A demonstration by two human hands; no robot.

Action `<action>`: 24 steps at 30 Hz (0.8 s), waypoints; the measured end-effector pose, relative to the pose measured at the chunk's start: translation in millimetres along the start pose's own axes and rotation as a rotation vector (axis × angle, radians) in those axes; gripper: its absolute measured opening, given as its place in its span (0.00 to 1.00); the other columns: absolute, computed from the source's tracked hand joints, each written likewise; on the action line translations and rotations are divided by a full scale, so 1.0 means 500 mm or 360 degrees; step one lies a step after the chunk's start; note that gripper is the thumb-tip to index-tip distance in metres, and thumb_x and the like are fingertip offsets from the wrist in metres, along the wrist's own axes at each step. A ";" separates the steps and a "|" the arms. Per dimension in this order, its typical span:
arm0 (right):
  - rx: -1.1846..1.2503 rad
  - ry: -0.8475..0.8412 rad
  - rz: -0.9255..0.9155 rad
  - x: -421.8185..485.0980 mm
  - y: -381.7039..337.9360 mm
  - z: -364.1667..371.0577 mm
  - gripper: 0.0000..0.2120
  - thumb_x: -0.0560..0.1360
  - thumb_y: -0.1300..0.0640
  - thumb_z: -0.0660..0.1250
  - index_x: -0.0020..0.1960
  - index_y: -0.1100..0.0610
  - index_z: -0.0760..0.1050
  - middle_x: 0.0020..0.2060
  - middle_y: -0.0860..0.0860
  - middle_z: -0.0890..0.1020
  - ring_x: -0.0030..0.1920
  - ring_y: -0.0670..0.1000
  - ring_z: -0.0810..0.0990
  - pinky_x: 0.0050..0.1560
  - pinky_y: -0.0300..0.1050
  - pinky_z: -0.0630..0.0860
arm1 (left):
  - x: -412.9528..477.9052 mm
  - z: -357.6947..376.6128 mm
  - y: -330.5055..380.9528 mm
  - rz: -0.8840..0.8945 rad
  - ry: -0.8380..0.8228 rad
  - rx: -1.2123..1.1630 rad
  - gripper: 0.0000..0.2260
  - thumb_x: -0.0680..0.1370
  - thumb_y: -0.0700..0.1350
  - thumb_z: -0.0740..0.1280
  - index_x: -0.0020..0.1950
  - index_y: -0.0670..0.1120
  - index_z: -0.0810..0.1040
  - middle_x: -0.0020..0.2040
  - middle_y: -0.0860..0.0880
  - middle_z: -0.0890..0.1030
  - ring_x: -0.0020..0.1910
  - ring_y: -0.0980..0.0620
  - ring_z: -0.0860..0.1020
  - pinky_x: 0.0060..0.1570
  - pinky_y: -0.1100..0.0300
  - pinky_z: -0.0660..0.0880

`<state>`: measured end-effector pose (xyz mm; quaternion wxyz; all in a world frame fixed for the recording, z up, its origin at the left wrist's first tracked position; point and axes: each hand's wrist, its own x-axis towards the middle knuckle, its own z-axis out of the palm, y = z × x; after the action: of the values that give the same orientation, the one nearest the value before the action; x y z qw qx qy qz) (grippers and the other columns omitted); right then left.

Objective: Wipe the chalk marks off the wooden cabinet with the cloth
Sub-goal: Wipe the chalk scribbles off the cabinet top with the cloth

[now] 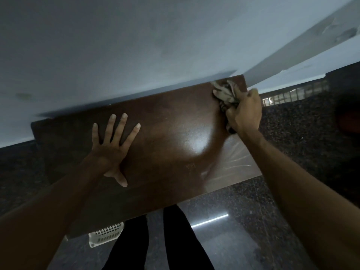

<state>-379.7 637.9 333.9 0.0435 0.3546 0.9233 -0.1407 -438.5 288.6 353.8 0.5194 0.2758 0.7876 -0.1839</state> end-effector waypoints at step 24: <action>0.0163 -0.0598 -0.0885 -0.485 -0.154 0.128 0.40 0.55 0.55 0.77 0.67 0.50 0.73 0.49 0.51 0.73 0.46 0.53 0.74 0.31 0.42 0.74 | 0.007 0.014 -0.007 0.0006 0.0087 0.0028 0.79 0.52 0.73 0.79 0.66 0.54 0.11 0.66 0.41 0.11 0.60 0.39 0.09 0.71 0.25 0.34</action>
<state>-251.8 408.9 333.9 0.1551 0.0590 0.9523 -0.2562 -436.9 282.7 348.1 0.4956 0.2866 0.7994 -0.1822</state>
